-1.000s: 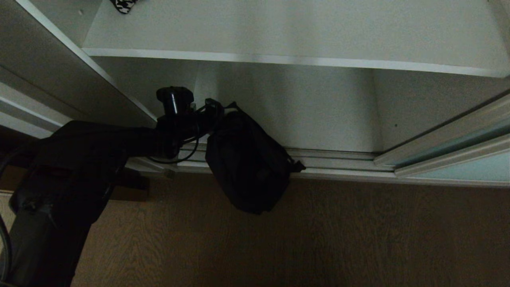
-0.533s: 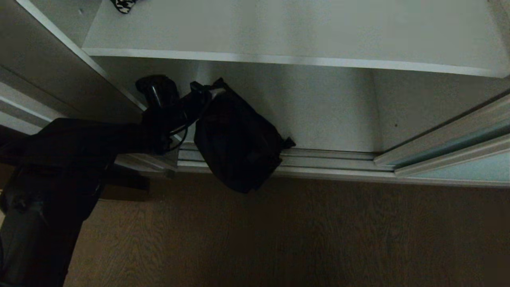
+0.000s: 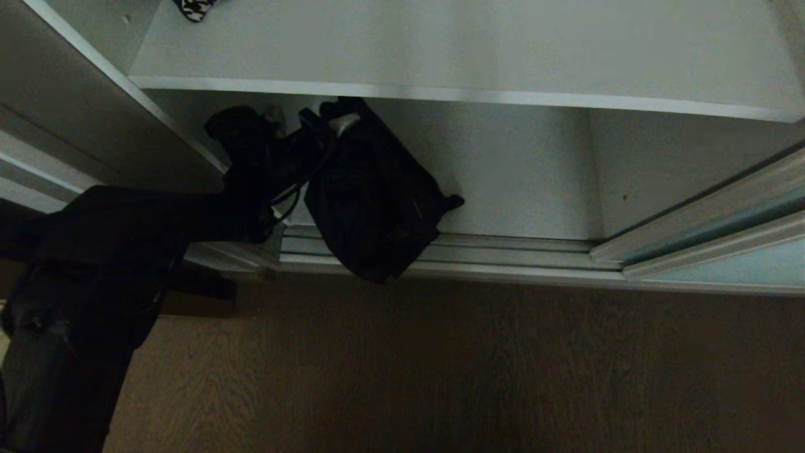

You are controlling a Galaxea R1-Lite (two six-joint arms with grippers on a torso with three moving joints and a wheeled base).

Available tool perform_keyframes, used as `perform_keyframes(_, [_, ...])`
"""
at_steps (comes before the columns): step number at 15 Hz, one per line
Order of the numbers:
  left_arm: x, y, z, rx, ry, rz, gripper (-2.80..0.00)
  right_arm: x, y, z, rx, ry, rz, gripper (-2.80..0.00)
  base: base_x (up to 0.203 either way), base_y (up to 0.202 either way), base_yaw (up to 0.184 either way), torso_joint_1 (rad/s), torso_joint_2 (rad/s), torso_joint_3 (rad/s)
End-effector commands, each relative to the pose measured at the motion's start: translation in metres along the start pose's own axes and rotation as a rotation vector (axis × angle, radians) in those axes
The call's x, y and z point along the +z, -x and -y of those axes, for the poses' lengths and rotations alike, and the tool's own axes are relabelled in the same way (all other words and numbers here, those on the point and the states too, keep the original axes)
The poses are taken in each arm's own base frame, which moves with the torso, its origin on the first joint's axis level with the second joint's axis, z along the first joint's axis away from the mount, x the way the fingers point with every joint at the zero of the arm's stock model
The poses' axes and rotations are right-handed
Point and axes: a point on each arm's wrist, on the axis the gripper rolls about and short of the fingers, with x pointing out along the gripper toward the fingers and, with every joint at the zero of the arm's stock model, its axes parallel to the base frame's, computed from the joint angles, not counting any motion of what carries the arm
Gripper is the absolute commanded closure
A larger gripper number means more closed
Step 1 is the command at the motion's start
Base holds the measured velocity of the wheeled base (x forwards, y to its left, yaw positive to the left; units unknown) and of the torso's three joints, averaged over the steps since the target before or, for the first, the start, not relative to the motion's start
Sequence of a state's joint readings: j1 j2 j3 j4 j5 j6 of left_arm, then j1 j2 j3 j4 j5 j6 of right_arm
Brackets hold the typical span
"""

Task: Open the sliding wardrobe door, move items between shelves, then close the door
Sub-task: Place the bag on the lower shelf

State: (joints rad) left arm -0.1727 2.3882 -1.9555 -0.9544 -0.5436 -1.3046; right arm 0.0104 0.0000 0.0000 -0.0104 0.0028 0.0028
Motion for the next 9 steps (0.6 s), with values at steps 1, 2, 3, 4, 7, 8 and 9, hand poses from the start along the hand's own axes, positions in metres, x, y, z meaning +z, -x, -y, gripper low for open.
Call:
perform_keyframes(1, [-0.003, -0.001, -0.002, -0.024, -0.035, 0.002, 0.00, 0.000, 0.000, 0.000, 0.001, 0.000, 0.003, 0.00, 0.000, 0.000, 0.000, 0.000, 0.00, 0.000])
perform_keyframes(2, [-0.002, -0.001, 0.000, -0.042, -0.051, 0.008, 0.00, 0.000, 0.000, 0.000, 0.001, 0.000, 0.002, 0.00, 0.000, 0.000, 0.000, 0.000, 0.00, 0.000])
perform_keyframes(3, [-0.003, -0.001, 0.000, -0.057, -0.060, 0.014, 0.00, 0.000, 0.000, 0.000, 0.001, 0.000, 0.003, 0.00, 0.000, 0.000, 0.000, 0.000, 0.00, 0.000])
perform_keyframes(4, [-0.004, 0.000, -0.005, -0.056, -0.059, 0.013, 0.00, 0.000, 0.000, 0.000, 0.001, 0.000, 0.003, 0.00, 0.000, 0.000, 0.000, 0.000, 0.00, 0.000])
perform_keyframes(7, [-0.015, 0.003, -0.040, -0.007, -0.022, -0.008, 0.00, 0.000, 0.000, 0.000, 0.001, 0.000, 0.002, 0.00, 0.000, 0.000, 0.000, 0.000, 0.00, 0.000])
perform_keyframes(8, [-0.020, 0.005, -0.051, 0.007, -0.017, -0.019, 0.00, 0.000, 0.000, 0.000, 0.001, 0.000, 0.003, 0.00, 0.000, 0.000, 0.000, 0.000, 0.00, 0.000])
perform_keyframes(9, [-0.022, 0.006, -0.059, 0.015, -0.034, -0.028, 0.00, 0.000, 0.000, 0.000, 0.001, 0.000, 0.003, 0.00, 0.000, 0.000, 0.000, 0.000, 0.00, 0.000])
